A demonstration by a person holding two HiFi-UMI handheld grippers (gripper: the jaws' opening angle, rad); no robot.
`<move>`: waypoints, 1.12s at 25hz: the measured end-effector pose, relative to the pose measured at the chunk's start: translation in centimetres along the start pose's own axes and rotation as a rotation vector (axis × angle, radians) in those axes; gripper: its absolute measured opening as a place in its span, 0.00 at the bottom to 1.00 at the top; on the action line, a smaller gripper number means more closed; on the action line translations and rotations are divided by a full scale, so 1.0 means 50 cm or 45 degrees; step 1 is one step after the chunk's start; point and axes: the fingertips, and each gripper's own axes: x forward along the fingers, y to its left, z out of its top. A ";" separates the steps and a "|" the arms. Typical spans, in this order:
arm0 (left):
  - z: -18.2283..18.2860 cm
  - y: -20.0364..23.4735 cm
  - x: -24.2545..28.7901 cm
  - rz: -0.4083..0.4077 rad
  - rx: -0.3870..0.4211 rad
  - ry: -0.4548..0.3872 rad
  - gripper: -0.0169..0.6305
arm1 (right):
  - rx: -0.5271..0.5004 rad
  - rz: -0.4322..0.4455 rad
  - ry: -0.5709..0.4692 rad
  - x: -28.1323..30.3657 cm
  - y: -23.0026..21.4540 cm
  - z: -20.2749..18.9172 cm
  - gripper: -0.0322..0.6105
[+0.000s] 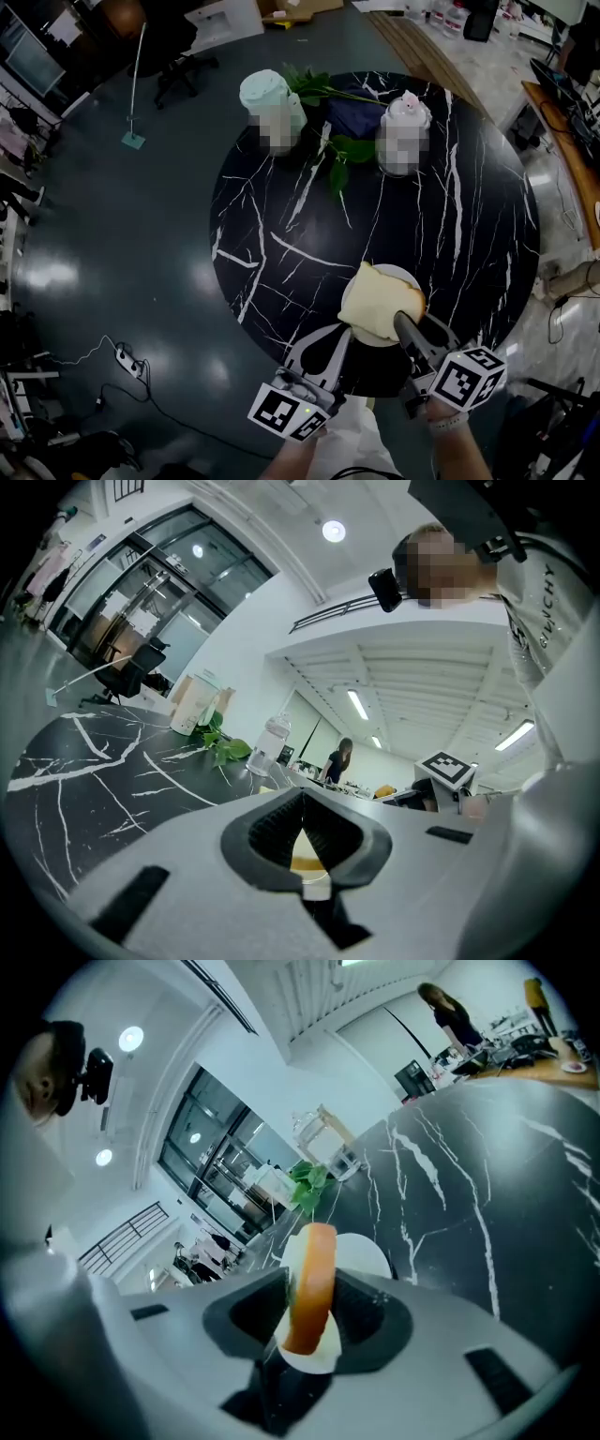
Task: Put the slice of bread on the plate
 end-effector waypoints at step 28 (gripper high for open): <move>0.003 -0.025 0.002 -0.010 -0.022 -0.012 0.04 | -0.523 -0.110 -0.065 -0.045 0.018 0.009 0.41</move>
